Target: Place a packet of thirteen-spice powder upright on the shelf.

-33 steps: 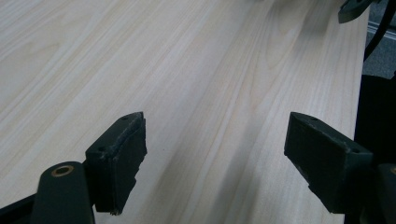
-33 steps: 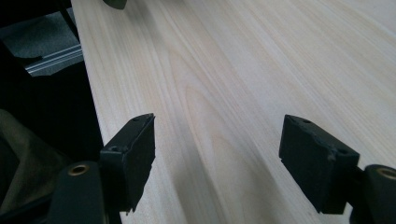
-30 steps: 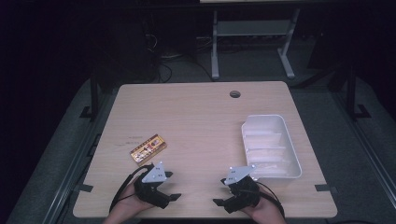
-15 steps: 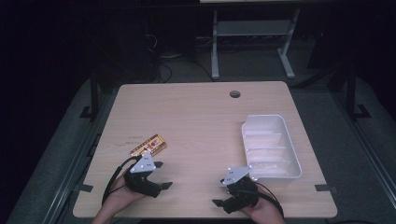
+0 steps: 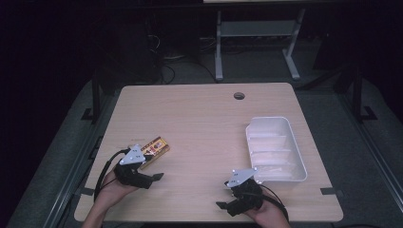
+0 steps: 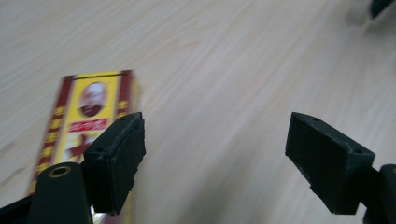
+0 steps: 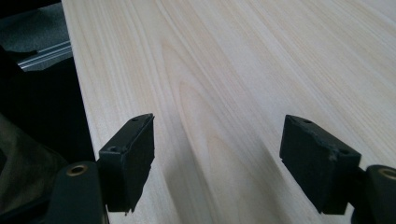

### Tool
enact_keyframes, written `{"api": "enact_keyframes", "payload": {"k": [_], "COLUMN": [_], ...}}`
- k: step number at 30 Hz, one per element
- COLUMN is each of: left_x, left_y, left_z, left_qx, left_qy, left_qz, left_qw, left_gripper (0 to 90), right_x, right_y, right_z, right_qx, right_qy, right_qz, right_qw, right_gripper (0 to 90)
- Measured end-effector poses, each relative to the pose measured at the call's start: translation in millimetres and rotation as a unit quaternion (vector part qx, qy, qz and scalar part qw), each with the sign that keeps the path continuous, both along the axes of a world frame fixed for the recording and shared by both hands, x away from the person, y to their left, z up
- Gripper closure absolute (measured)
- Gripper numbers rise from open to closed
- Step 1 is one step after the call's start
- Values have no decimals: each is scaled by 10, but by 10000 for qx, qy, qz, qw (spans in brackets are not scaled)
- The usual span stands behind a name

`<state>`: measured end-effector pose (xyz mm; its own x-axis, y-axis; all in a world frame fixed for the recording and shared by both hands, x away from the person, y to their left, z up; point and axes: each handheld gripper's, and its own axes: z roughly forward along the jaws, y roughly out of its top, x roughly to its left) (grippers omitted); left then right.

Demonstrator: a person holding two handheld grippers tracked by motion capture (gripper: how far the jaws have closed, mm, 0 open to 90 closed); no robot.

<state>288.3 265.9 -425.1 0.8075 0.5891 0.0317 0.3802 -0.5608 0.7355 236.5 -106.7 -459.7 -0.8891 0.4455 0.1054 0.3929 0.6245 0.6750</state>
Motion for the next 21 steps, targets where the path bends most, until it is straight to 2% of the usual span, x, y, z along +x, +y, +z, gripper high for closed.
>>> {"api": "enact_keyframes", "payload": {"k": [6, 9, 11, 14, 18, 20, 21], "left_x": [72, 89, 115, 139, 176, 185, 212], "left_y": [180, 229, 295, 365, 416, 428, 450], "left_z": [-2, -10, -25, -47, -86, -98, -131], "left_qx": [112, 126, 218, 214, 352, 345, 386], "left_qy": [-73, -81, -136, -139, -93, -98, -62], "left_qz": [342, 427, 566, 685, 815, 840, 950], "left_qw": [9993, 9990, 9981, 9973, 9960, 9958, 9947], "left_gripper": [186, 186, 180, 179, 175, 174, 174], "right_x": [4, -1, -2, -5, -2, -2, -3], "right_y": [7, 13, 16, 18, 22, 23, 26], "right_z": [-5, -5, -6, -8, -11, -11, -14], "right_qx": [-6, -16, -16, -16, -16, -15, -17], "right_qy": [6, 12, 11, 16, 24, 25, 30], "right_qz": [17, 16, 27, 33, 42, 46, 50], "right_qw": [10000, 10000, 10000, 10000, 10000, 10000, 10000], "right_gripper": [257, 257, 257, 258, 258, 257, 257]}}
